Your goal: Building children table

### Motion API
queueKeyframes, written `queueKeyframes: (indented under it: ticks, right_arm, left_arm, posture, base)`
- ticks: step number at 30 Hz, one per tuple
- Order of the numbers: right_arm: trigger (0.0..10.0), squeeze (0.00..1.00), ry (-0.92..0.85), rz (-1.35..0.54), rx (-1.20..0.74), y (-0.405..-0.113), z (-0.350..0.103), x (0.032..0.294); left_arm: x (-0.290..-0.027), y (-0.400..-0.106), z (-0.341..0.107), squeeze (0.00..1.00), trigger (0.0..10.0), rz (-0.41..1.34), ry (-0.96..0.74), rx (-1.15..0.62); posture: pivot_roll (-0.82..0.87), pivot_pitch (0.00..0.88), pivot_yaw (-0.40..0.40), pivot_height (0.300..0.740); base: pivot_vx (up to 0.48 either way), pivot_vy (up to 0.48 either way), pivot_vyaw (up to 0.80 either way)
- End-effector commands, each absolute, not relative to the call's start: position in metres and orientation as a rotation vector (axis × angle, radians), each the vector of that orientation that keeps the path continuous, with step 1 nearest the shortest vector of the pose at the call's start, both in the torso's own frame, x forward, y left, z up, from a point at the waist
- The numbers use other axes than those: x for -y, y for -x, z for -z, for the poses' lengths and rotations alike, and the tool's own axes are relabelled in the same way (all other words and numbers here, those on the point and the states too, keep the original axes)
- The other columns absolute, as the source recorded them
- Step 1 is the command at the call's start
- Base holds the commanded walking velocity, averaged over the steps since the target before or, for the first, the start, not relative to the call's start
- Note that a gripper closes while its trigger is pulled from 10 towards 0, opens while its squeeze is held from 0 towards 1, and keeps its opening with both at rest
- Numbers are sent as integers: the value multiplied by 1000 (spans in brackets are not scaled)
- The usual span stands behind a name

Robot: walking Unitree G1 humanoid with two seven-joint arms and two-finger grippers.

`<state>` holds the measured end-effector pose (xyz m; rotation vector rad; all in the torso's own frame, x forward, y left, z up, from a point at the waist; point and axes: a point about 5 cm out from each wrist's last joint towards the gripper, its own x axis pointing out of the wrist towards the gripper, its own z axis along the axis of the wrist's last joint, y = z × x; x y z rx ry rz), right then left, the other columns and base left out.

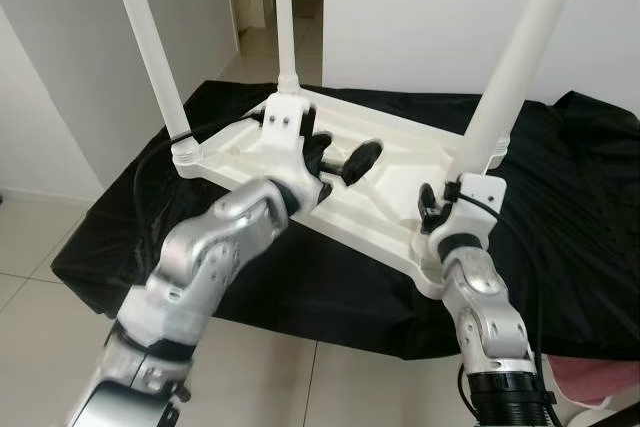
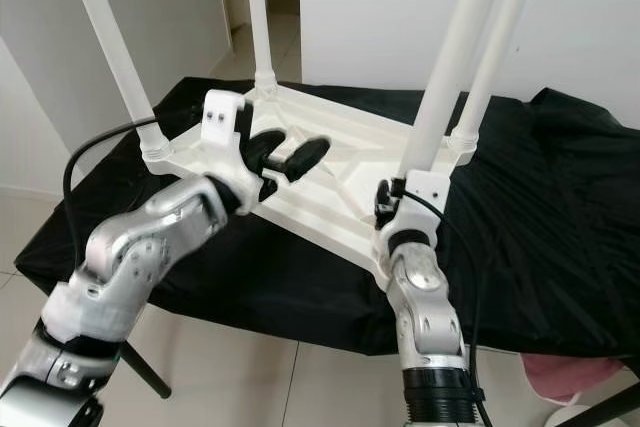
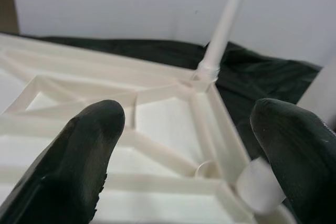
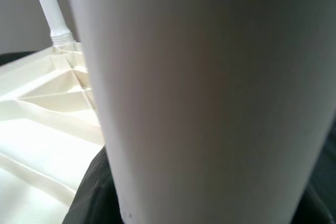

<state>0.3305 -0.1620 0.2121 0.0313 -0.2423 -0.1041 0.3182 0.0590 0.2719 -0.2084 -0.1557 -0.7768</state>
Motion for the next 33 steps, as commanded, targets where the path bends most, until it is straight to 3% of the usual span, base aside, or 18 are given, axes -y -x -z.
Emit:
queueKeyframes:
  ticks: [1, 14, 33]
  right_arm:
    - [10000, 0, -30, 95, 276, -328, -216, 162]
    - [10000, 0, -4, 14, 309, -321, -209, 166]
    - [10000, 0, 49, -112, 305, -309, -186, 173]
  left_arm:
    - [-54, -310, -275, 0, 10000, 929, 177, 200]
    - [-56, -295, -244, 0, 10000, 977, 61, 173]
    - [-41, -279, -221, 0, 10000, 1094, -51, 125]
  posture:
    - [20, 130, 20, 740]
    - [20, 130, 19, 740]
    - [26, 134, 33, 740]
  base:
    - [0, 0, 0]
    - [0, 0, 0]
    - [0, 0, 0]
